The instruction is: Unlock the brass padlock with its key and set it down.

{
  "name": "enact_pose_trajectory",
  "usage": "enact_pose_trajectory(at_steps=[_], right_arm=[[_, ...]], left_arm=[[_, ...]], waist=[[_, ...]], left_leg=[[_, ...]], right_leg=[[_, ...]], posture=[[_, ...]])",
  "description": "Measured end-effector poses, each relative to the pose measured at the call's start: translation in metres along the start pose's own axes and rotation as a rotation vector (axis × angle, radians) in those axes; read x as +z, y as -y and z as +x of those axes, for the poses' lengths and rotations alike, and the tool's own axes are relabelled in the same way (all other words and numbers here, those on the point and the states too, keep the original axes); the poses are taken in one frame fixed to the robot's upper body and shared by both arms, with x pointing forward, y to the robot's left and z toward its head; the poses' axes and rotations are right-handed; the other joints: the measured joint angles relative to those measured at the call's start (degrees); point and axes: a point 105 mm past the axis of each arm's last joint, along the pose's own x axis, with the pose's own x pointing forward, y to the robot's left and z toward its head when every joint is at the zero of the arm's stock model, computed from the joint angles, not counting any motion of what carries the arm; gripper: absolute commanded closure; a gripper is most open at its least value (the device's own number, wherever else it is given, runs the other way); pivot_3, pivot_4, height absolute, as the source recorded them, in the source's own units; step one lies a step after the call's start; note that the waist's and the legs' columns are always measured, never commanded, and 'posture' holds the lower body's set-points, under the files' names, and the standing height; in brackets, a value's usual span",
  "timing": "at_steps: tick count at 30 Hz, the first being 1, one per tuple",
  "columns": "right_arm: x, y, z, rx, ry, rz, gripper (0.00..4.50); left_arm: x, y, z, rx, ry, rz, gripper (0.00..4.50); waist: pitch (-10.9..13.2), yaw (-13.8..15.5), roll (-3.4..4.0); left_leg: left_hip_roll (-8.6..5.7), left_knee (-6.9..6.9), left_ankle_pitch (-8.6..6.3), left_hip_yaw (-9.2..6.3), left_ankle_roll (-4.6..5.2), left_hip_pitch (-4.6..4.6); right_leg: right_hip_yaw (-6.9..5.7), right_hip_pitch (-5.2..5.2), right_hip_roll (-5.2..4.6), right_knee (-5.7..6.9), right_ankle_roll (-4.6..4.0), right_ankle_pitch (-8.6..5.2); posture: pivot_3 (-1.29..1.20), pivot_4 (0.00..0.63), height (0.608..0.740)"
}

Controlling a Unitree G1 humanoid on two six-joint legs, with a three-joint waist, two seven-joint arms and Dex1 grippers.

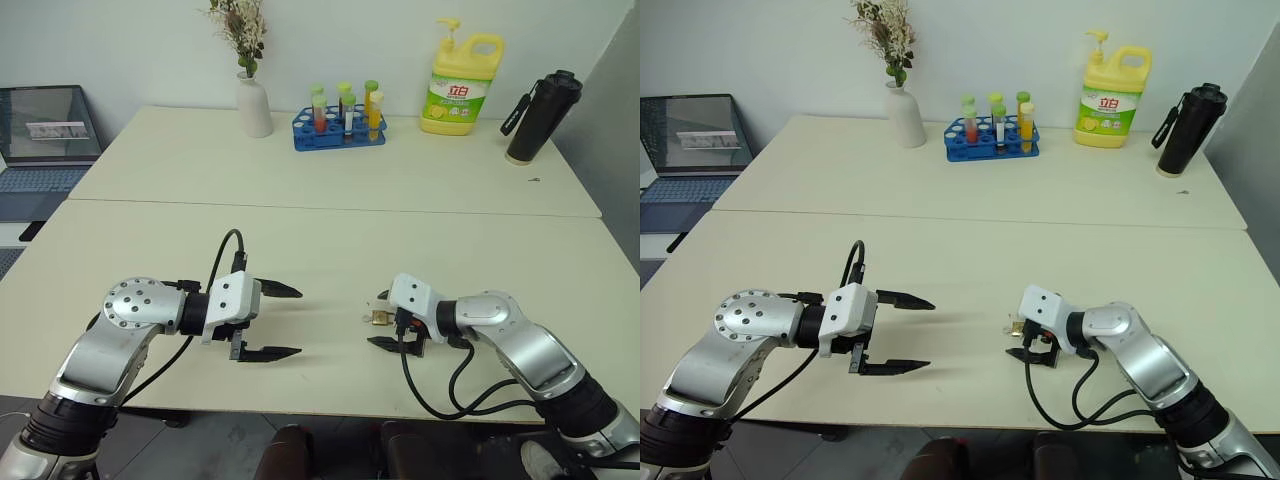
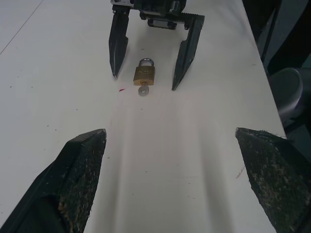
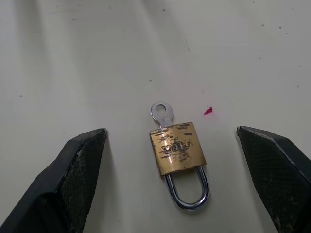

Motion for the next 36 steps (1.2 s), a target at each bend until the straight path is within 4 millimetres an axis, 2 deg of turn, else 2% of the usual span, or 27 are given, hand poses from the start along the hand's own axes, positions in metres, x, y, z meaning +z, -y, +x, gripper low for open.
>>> enact_pose_trajectory(at_steps=[2,5,13,14,17,20,23,27,30,33,36], right_arm=[[0.000,0.000,0.000,0.001,-0.004,0.005,0.00],[-0.001,0.000,0.000,0.009,-0.008,0.013,0.58],[-0.003,-0.003,0.000,0.031,-0.016,0.031,3.30],[-0.002,-0.003,0.000,0.031,-0.014,0.029,3.54],[-0.001,-0.002,0.000,0.023,-0.012,-0.012,3.57],[-0.001,0.006,-0.003,-0.035,-0.020,-0.151,3.57],[0.000,0.019,-0.008,-0.116,-0.028,-0.298,3.57],[0.014,0.032,-0.022,-0.224,0.016,-0.509,3.57],[0.023,0.041,-0.040,-0.349,0.025,-0.784,3.57],[0.034,0.047,-0.051,-0.453,0.068,-0.925,3.57],[0.043,0.048,-0.059,-0.545,0.130,-1.055,3.57]], left_arm=[[0.000,0.000,0.000,0.001,-0.001,0.001,0.03],[0.000,0.000,0.000,0.002,-0.001,0.001,0.00],[0.000,0.001,0.004,-0.008,0.004,-0.003,0.00],[-0.001,0.002,0.005,-0.011,0.001,-0.003,0.00],[-0.002,0.000,0.005,-0.002,-0.007,0.002,0.00],[0.004,-0.009,0.010,0.042,0.027,-0.001,0.00],[0.001,-0.016,0.013,0.102,0.029,-0.050,0.00],[-0.002,-0.026,0.014,0.158,0.038,-0.124,0.00],[0.003,-0.033,0.014,0.179,0.075,-0.184,0.00],[0.012,-0.042,0.013,0.206,0.130,-0.243,0.00],[0.030,-0.055,0.019,0.210,0.219,-0.325,0.00]], waist=[[0.0,0.0,0.00],[0.0,0.0,0.00],[0.0,0.0,0.00],[0.0,0.0,0.00],[0.0,0.0,0.00],[0.0,0.1,0.00],[0.0,0.0,-0.01],[0.0,-0.1,-0.01],[0.0,0.0,-0.04],[0.0,0.0,-0.05],[0.0,0.1,-0.08]], left_leg=[[0.00,0.00,0.00,0.00,0.00,0.01],[0.00,0.01,0.00,-0.01,0.00,0.01],[-0.01,0.03,0.00,0.00,0.00,0.05],[-0.01,0.03,0.00,0.00,0.00,0.05],[-0.02,0.03,0.00,-0.01,0.01,0.06],[-0.04,0.08,0.01,0.00,0.01,0.05],[-0.03,0.08,0.01,0.02,0.01,0.03],[-0.01,0.06,0.01,0.01,0.00,0.01],[-0.03,0.07,0.01,0.04,0.00,-0.01],[-0.02,0.08,0.02,0.04,-0.01,0.01],[-0.03,0.14,0.03,0.03,-0.03,-0.01]], right_leg=[[0.00,0.00,0.00,0.02,0.00,0.00],[0.00,0.00,0.00,0.05,0.00,0.00],[0.00,0.00,0.00,0.14,0.00,0.00],[0.00,0.00,0.00,0.15,0.00,0.00],[0.00,0.00,0.00,0.18,0.00,0.00],[0.00,0.01,0.00,0.18,0.01,0.00],[0.03,-0.06,0.00,0.25,0.01,0.00],[0.01,-0.09,0.02,0.28,0.00,-0.01],[0.03,-0.10,-0.01,0.27,0.01,-0.01],[0.03,-0.08,0.00,0.29,0.01,-0.01],[0.03,-0.09,0.00,0.34,0.01,-0.01]], posture=[[0.00,0.150,0.740],[0.00,0.150,0.740],[0.00,0.150,0.740],[0.00,0.150,0.740],[0.00,0.150,0.740],[0.00,0.150,0.740],[0.00,0.150,0.740],[0.00,0.150,0.740],[0.00,0.150,0.740],[0.00,0.150,0.740],[0.00,0.150,0.740]])
